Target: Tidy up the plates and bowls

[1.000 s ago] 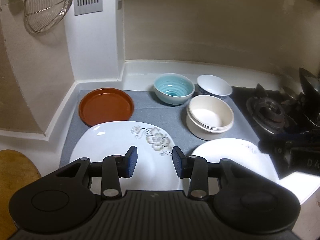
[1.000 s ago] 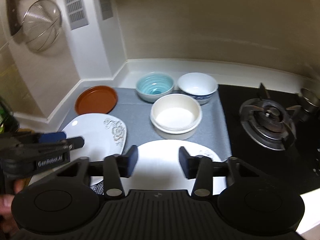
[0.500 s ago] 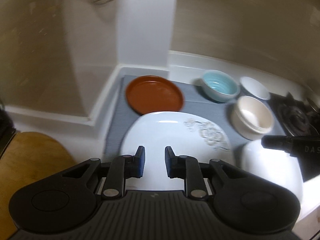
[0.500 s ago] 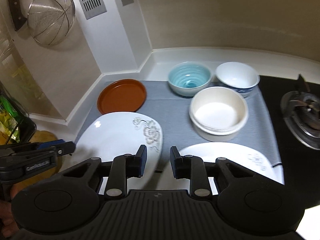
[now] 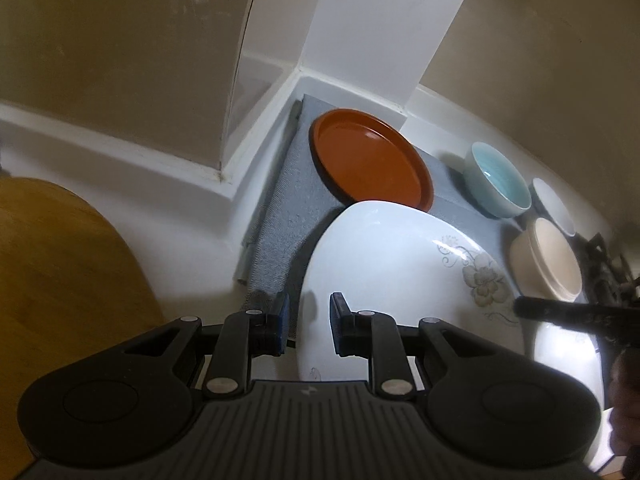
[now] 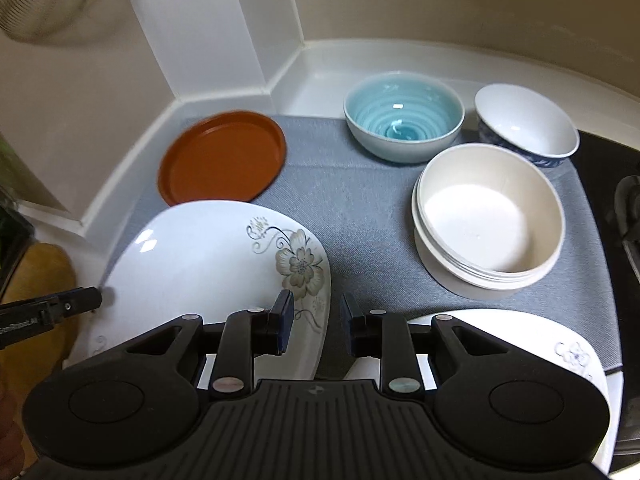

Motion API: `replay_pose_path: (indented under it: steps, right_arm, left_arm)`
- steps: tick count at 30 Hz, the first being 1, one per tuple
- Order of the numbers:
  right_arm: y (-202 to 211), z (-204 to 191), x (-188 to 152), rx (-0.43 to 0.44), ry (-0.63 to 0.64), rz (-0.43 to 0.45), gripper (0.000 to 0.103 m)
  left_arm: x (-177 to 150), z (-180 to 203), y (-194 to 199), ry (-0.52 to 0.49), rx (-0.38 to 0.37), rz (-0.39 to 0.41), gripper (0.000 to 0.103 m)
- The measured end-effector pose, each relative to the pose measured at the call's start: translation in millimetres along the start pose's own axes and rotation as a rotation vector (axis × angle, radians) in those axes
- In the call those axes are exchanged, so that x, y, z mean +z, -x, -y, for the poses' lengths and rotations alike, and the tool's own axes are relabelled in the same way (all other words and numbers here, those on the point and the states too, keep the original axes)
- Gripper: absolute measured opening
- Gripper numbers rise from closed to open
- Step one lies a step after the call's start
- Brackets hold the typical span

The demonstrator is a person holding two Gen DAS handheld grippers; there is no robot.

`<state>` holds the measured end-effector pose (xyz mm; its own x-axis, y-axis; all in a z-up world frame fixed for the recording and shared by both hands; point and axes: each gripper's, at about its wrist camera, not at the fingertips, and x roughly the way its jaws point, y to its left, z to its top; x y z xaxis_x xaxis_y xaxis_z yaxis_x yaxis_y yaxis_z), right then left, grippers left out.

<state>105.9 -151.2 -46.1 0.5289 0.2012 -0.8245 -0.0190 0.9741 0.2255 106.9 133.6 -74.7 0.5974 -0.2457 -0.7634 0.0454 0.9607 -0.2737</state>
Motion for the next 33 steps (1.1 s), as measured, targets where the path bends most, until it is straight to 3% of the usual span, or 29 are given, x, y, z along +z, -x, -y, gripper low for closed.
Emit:
replay_pose_path:
  steps: [16,28,33]
  right_arm:
    - [-31.4,-9.5,0.0,-0.011,0.025,-0.113,0.033]
    - [-29.7,-20.4,-10.6,0.026,0.055,-0.119,0.033]
    - [-27.2,-21.6,-15.6,0.037,0.047,-0.132,0.034]
  left_arm:
    - [9.2,-8.9,-31.3,-0.041,-0.084,-0.06,0.022]
    - [-7.2,-11.3,-7.8,-0.169,-0.059,-0.102,0.019]
    - [-5.1,-14.9,-11.7,-0.13,-0.055,-0.078,0.019]
